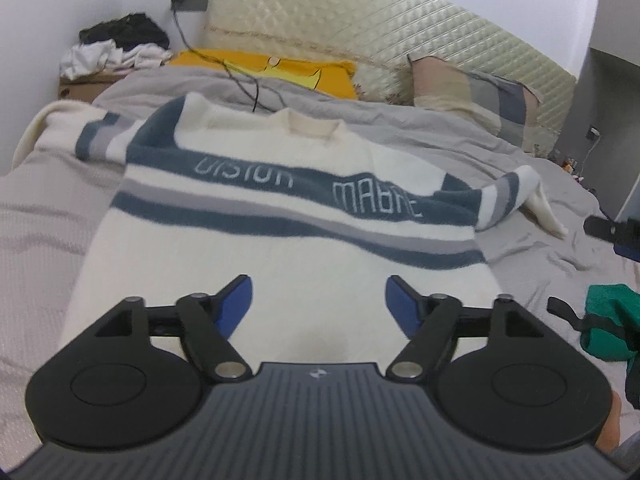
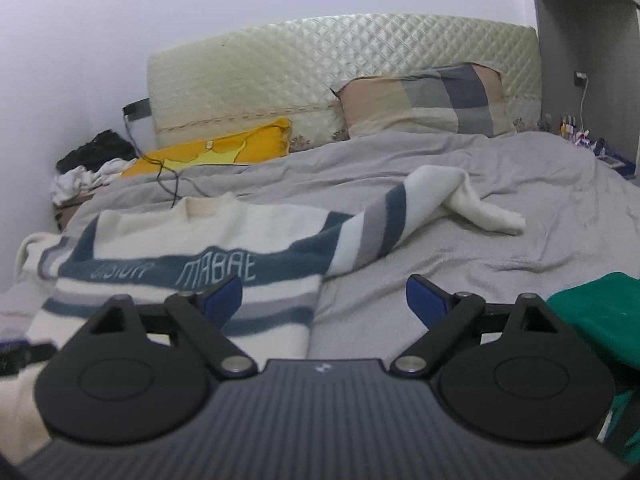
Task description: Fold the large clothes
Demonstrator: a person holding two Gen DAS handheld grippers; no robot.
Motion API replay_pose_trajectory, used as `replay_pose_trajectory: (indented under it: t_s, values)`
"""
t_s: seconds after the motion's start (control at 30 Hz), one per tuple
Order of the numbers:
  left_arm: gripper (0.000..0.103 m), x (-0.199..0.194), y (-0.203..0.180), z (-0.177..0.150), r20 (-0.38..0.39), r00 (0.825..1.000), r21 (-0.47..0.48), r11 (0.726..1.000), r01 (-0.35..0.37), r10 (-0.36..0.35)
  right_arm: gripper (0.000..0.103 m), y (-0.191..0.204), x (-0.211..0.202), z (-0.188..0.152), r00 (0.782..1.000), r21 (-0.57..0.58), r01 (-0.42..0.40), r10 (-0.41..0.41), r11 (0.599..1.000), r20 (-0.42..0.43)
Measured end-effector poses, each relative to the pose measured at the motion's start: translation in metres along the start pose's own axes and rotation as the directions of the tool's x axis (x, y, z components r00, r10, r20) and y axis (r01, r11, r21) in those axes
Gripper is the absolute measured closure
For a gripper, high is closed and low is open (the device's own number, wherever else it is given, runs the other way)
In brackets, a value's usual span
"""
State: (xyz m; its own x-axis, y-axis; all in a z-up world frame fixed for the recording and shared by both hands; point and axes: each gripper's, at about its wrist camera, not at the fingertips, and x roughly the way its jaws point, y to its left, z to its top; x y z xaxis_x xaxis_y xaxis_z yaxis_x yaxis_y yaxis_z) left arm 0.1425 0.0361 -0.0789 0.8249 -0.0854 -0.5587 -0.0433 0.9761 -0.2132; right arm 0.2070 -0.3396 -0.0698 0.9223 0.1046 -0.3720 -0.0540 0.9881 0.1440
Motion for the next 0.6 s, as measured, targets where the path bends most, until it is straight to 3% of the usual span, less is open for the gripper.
replay_pose_trajectory:
  t_s: [0.2, 0.27, 0.4, 0.5, 0.6]
  values:
    - [0.016, 0.012, 0.001, -0.005, -0.034, 0.999, -0.041, 0.999, -0.024, 0.023, 0.013, -0.036, 0.041, 0.021, 0.996, 0.208, -0.042, 0.057, 0.977, -0.066]
    - [0.015, 0.015, -0.001, -0.008, -0.043, 0.998, -0.027, 0.999, -0.041, 0.040, 0.013, -0.052, 0.055, 0.029, 0.998, 0.277, -0.003, 0.018, 0.961, -0.052]
    - [0.015, 0.025, -0.007, -0.013, -0.082, 0.994, -0.022, 0.997, -0.079, 0.077, 0.013, -0.074, 0.083, 0.037, 0.996, 0.240, 0.086, -0.092, 0.967, 0.017]
    - [0.015, 0.028, -0.010, -0.016, -0.102, 0.994, -0.071, 0.997, -0.038, 0.030, 0.013, -0.115, 0.119, 0.032, 0.994, 0.355, 0.108, -0.096, 0.929, -0.049]
    - [0.014, 0.034, -0.016, -0.020, -0.121, 0.992, -0.051, 0.998, -0.029, 0.023, 0.014, -0.157, 0.150, 0.025, 0.992, 0.475, 0.122, -0.090, 0.872, -0.091]
